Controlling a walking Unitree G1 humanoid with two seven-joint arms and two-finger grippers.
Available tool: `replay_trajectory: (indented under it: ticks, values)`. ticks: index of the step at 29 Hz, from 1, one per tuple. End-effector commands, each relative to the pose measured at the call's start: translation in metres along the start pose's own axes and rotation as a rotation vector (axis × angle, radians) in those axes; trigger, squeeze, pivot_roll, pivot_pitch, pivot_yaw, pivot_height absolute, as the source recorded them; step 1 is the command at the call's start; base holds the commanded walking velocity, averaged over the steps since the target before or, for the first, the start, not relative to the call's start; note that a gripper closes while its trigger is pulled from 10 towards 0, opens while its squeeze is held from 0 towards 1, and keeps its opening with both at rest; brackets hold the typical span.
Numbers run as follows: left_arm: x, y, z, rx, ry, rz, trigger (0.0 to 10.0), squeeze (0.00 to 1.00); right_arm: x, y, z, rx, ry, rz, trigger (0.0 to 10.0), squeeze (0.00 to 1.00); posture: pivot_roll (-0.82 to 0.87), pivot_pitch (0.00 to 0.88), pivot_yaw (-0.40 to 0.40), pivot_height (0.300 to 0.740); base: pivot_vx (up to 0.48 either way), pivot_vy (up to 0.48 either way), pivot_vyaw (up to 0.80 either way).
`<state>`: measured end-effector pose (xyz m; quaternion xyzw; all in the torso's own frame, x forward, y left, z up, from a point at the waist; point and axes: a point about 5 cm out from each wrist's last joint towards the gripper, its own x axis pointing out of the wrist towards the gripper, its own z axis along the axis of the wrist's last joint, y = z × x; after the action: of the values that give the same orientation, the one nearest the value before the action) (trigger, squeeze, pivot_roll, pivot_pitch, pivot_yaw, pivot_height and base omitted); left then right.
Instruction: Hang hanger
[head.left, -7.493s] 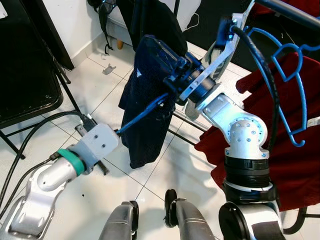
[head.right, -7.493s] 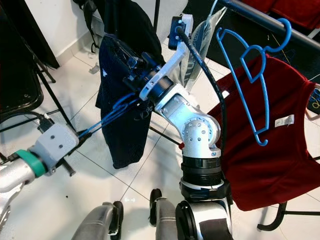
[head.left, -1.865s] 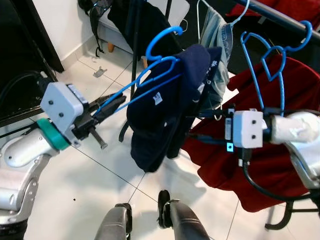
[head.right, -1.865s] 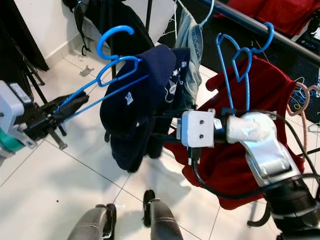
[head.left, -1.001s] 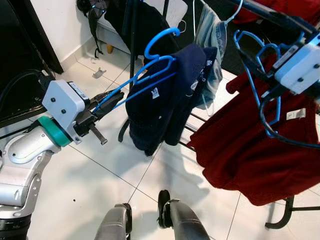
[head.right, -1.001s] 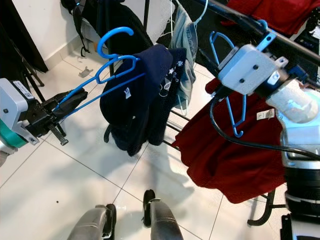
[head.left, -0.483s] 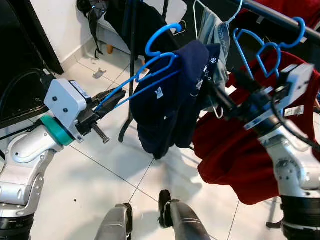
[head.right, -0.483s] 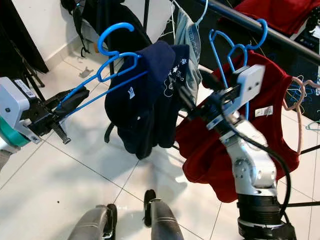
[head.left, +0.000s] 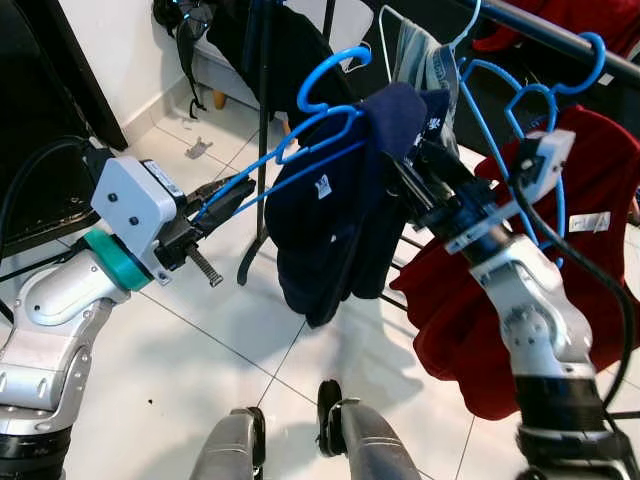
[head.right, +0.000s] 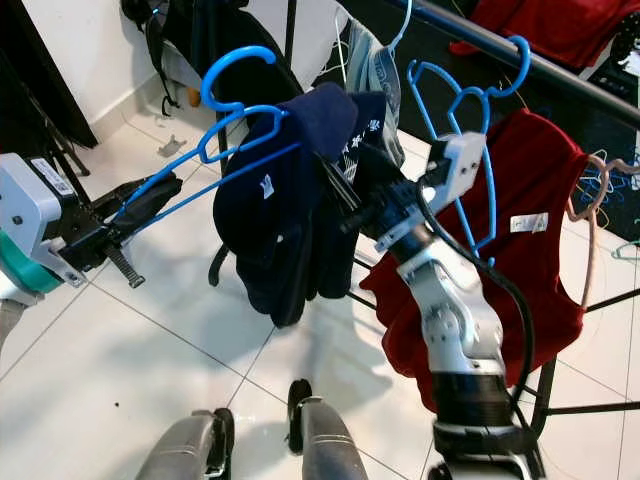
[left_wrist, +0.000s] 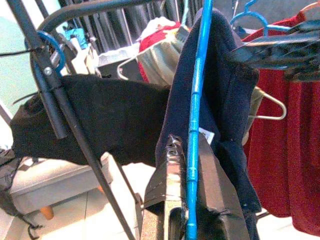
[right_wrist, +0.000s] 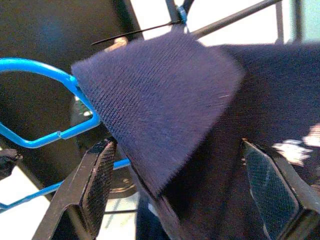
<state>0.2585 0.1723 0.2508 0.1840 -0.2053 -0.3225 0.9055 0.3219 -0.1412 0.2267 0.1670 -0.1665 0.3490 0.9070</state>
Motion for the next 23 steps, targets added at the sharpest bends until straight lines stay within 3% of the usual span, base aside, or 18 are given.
replay_trajectory:
  ticks: [1,3,8,9,19,23]
  values:
    - [0.001,-0.005,0.01,0.014,-0.055,-0.01,9.8,0.0,-0.001,-0.001,-0.008,0.019,0.033,0.001,6.7,0.0,-0.03,0.179,-0.026,0.74,0.0,0.0,0.0]
    - [0.0,-0.005,0.01,0.013,-0.055,-0.011,9.8,0.0,0.003,0.0,-0.01,0.011,0.042,0.01,1.1,0.0,-0.03,0.179,-0.026,0.74,0.0,0.0,0.0]
    - [0.0,-0.005,0.01,0.012,-0.055,-0.011,9.8,0.0,0.004,0.0,-0.011,0.008,0.044,0.011,1.1,0.0,-0.03,0.179,-0.026,0.74,0.0,0.0,0.0]
    - [0.0,-0.005,0.01,0.012,-0.055,-0.011,9.8,0.0,0.004,0.0,-0.011,0.007,0.044,0.012,0.0,0.0,-0.03,0.179,-0.026,0.74,0.0,0.0,0.0]
    - [-0.003,-0.008,0.007,0.013,-0.03,-0.051,9.6,0.0,0.004,0.006,-0.018,-0.055,0.087,0.083,0.0,0.0,-0.03,0.177,-0.021,0.74,0.0,0.0,0.0]
    - [-0.006,-0.011,0.006,0.029,-0.004,-0.098,9.6,0.0,0.004,0.019,-0.021,-0.089,0.125,0.182,0.0,0.0,-0.03,0.182,-0.014,0.74,0.0,0.0,0.0]
